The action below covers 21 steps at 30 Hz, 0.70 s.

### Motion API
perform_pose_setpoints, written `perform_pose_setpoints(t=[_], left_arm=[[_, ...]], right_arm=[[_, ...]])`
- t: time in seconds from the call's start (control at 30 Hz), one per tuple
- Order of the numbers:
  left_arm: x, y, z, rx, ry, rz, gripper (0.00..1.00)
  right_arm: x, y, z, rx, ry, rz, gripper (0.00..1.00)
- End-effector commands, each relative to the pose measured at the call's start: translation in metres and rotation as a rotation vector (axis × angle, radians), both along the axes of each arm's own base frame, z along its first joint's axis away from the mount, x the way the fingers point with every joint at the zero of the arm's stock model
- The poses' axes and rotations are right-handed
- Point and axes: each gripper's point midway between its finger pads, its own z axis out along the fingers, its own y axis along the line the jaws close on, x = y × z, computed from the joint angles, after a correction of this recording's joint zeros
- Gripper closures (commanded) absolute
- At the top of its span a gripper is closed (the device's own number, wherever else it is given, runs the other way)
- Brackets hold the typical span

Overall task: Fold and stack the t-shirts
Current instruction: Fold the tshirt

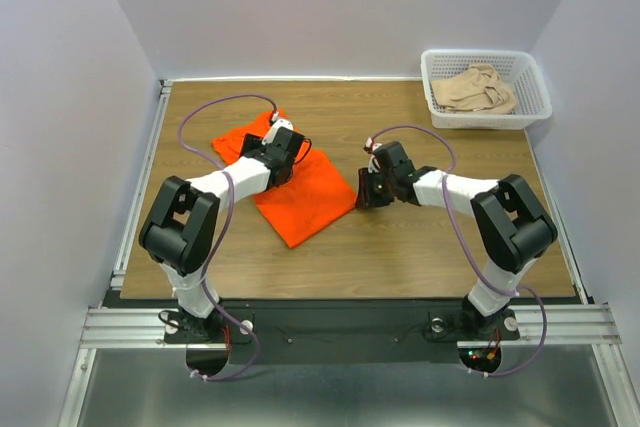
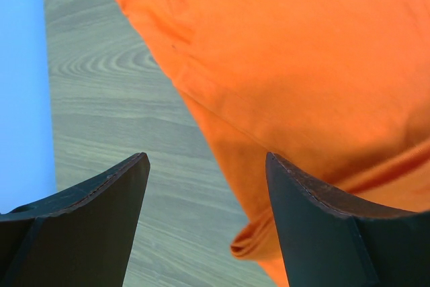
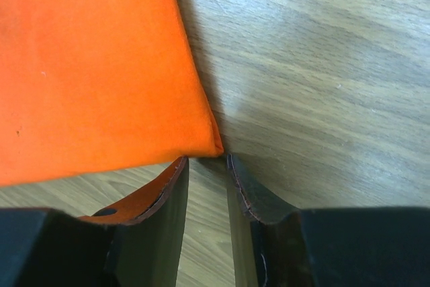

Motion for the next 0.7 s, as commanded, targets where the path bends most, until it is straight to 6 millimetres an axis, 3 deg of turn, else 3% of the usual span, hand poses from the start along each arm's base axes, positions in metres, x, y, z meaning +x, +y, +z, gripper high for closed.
perform_pose_setpoints(t=[0.0,0.17,0.27,0.3,0.37,0.43,0.67], left_arm=[[0.004,-0.001,0.039,-0.076,-0.097,0.063,0.19],[-0.020,-0.013,0.061,-0.295,-0.115,0.087,0.19],[-0.032,-0.037,0.063,-0.491,-0.099,0.053,0.30],[-0.038,-0.042,0.062,-0.541,-0.102,0.029,0.41],[-0.047,-0.056,0.050,-0.632,-0.074,-0.001,0.54],[-0.052,-0.062,0.038,-0.675,-0.034,-0.010,0.59],[-0.056,-0.054,-0.018,-0.713,0.076,0.067,0.69]], right_arm=[[-0.007,-0.002,0.018,0.007,-0.025,-0.004,0.65],[0.001,0.007,0.054,0.067,-0.090,0.009,0.66],[0.007,0.017,0.072,0.108,-0.115,0.033,0.66],[0.008,0.021,0.076,0.124,-0.116,0.048,0.66],[0.014,0.029,0.081,0.142,-0.119,0.061,0.66],[0.016,0.035,0.079,0.155,-0.102,0.075,0.67],[0.026,0.051,0.076,0.184,-0.080,0.118,0.67]])
